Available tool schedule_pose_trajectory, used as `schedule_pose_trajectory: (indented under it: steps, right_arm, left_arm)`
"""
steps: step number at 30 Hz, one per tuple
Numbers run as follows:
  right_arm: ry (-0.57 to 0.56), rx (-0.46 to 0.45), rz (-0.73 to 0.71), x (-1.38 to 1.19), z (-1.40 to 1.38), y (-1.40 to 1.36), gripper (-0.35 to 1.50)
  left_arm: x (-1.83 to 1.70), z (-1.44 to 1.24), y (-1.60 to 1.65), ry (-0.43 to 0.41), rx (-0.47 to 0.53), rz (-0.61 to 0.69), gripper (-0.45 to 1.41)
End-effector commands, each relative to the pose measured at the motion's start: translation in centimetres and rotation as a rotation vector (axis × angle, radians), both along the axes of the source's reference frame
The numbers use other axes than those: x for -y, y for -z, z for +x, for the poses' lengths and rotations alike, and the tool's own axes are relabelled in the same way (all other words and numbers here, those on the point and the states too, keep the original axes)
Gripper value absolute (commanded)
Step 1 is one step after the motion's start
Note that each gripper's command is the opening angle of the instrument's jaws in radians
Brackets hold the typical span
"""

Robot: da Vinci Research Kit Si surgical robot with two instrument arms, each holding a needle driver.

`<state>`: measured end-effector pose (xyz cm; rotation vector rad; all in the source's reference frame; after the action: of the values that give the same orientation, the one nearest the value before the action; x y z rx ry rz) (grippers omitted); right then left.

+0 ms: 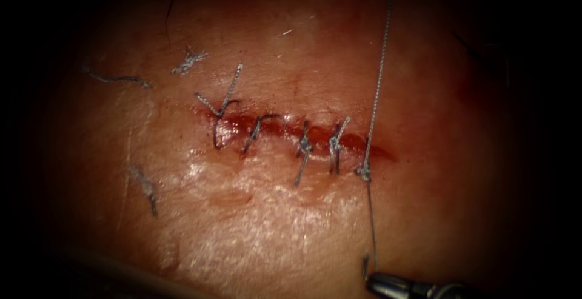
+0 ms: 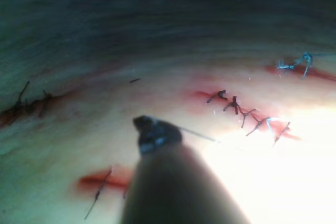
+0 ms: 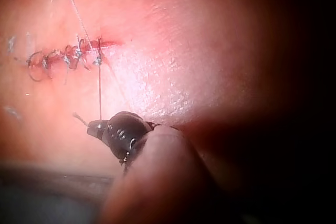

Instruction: Wound Closure

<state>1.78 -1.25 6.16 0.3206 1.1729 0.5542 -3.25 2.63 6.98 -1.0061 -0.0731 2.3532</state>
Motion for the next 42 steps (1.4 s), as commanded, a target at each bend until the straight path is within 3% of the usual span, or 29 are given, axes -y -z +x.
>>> schedule_pose_trajectory:
  steps: [1,5,10,16,20,21,22,23,24,25,26,28,29,34,37,39,41,42]
  right_arm:
    - [-0.003,-0.002,0.000,0.08,0.11,-0.04,-0.35]
    - [-0.027,0.008,-0.006,0.00,0.13,-0.12,-0.35]
    - [0.010,0.032,-0.012,0.20,0.16,-0.21,-0.35]
    - [0.031,0.044,-0.015,0.31,0.18,-0.25,-0.35]
    - [-0.001,0.008,-0.002,0.20,0.12,-0.14,-0.35]
    - [-0.007,0.006,0.007,0.11,0.05,-0.09,-0.21]
    - [-0.015,-0.001,0.013,-0.01,-0.02,-0.07,0.19]
    - [-0.019,-0.001,0.014,-0.05,-0.05,-0.06,0.29]
    - [-0.075,-0.012,0.011,-0.31,-0.17,-0.05,0.86]
    - [-0.082,-0.015,0.002,-0.39,-0.21,-0.05,0.93]
    - [-0.110,-0.028,-0.008,-0.67,-0.36,-0.02,0.94]
    - [-0.134,-0.035,-0.011,-0.80,-0.41,0.02,0.94]
    - [-0.165,-0.037,-0.014,-1.00,-0.45,0.08,0.93]
    - [-0.240,-0.056,-0.013,-1.65,-0.38,-0.01,0.77]
    - [-0.268,-0.069,-0.006,-2.04,-0.23,-0.15,0.69]
    - [-0.280,-0.064,-0.009,-2.30,0.00,-0.31,0.56]
    - [-0.282,-0.062,-0.013,-2.35,0.06,-0.40,0.50]
    - [-0.282,-0.047,-0.022,-2.45,0.14,-0.56,0.49]
  left_arm:
    - [-0.10,-0.04,-0.03,0.012,0.007,-0.002,-0.45]
    - [-0.47,0.00,-0.06,0.046,0.011,-0.026,-0.45]
    - [-0.84,-0.02,-0.27,0.081,0.000,-0.049,-0.45]
    - [-0.81,-0.12,-0.32,0.073,0.008,-0.055,-0.45]
    - [-0.34,-0.10,-0.15,-0.017,0.042,-0.032,-0.45]
    - [-0.15,-0.06,-0.04,-0.044,0.055,-0.025,-0.45]
    - [0.01,-0.03,0.06,-0.072,0.061,-0.015,-0.45]
    - [0.08,-0.02,0.12,-0.086,0.063,-0.009,-0.45]
    - [0.32,0.03,0.29,-0.118,0.076,0.001,-0.45]
    - [0.40,0.05,0.35,-0.132,0.078,0.007,-0.45]
    - [0.60,0.11,0.51,-0.163,0.089,0.016,-0.45]
    - [0.75,0.17,0.62,-0.183,0.096,0.020,-0.45]
    - [0.93,0.22,0.76,-0.207,0.106,0.019,-0.45]
    - [1.64,0.38,1.27,-0.256,0.140,0.045,-0.45]
    - [2.12,0.54,1.66,-0.296,0.161,0.051,-0.45]
    - [2.66,0.71,1.92,-0.328,0.170,0.048,-0.45]
    - [2.81,0.75,1.95,-0.335,0.168,0.047,-0.45]
    - [3.06,0.84,1.94,-0.338,0.163,0.048,-0.45]
